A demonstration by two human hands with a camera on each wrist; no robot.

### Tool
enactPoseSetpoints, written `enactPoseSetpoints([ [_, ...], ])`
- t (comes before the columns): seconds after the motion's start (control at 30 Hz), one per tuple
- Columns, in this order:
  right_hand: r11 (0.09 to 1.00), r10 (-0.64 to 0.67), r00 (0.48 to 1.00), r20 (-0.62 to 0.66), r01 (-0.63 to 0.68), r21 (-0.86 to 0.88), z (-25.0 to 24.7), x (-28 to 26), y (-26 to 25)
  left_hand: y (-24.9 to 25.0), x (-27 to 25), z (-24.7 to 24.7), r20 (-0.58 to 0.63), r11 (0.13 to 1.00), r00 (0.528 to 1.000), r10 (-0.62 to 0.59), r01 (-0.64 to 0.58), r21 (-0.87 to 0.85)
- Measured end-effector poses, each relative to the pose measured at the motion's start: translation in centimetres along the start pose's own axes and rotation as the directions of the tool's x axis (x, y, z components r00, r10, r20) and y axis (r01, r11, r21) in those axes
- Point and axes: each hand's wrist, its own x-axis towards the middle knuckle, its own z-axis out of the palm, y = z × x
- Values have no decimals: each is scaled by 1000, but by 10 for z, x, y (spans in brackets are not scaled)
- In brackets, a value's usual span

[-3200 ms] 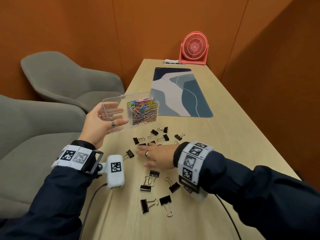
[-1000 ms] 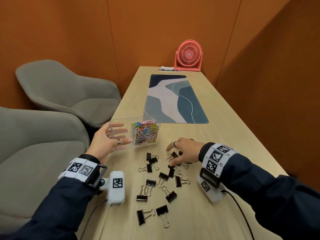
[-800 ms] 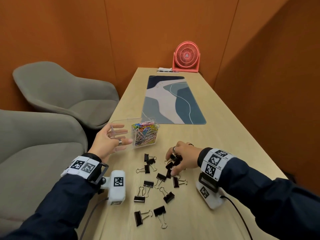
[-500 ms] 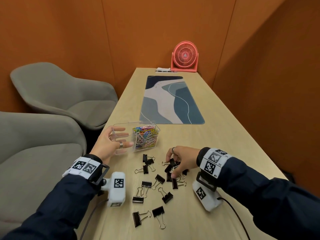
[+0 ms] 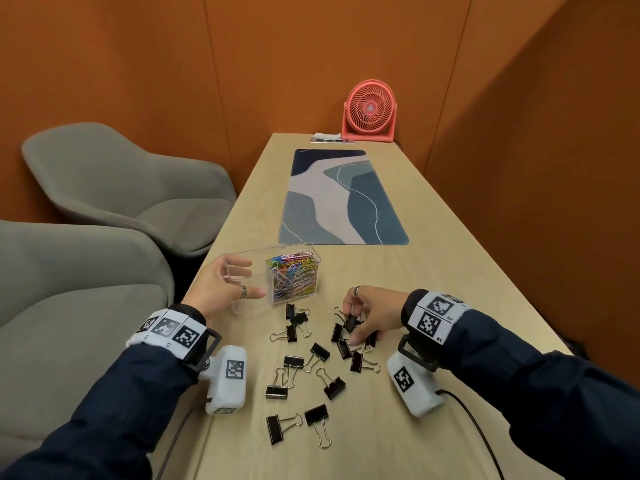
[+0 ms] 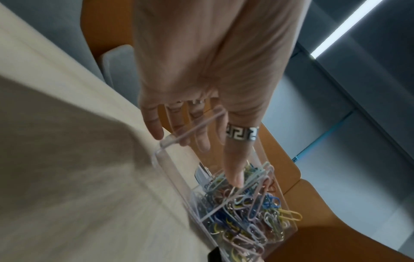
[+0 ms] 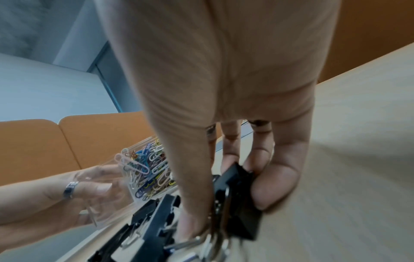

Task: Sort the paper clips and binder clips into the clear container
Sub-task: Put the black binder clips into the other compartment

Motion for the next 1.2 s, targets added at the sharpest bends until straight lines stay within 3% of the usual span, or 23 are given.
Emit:
enactPoseSetpoints([
  [0.43,992,-106,979,-175,91,-90,3,-5,7,5,-8,0,-16,971,997,-73,74,229],
  [0.5,996,-92,973,-211,88,-29,3,-8,9,12,-14,-4,-46,968,998,-40,50,246],
  [0.6,993,-100,946,-308,112,22,-1,-16,8,32,-28,-7,-170,967,979,116,-72,245],
  [0.7,962,-190,882,-432,256,100,-12,-27,-8,54,-42,0,-169,976,963,208,-194,98],
  [0.77,927,-257,841,-476,353,123,-18,-34,-27,65,-49,12,-59,979,989,135,-142,-143],
  [0.87,894,-311,802,-510,430,130,-21,-39,-53,73,-55,33,162,872,985,-67,136,-470],
  [1.0,884,-339,782,-523,455,109,-11,-40,-75,69,-56,51,472,631,868,-155,455,-628],
  [1.1,896,-347,751,-562,443,38,-8,-41,-77,70,-54,55,532,421,837,-129,532,-735],
  [1.2,911,-336,710,-619,412,-22,-14,-41,-65,67,-50,54,499,368,845,-194,534,-761],
])
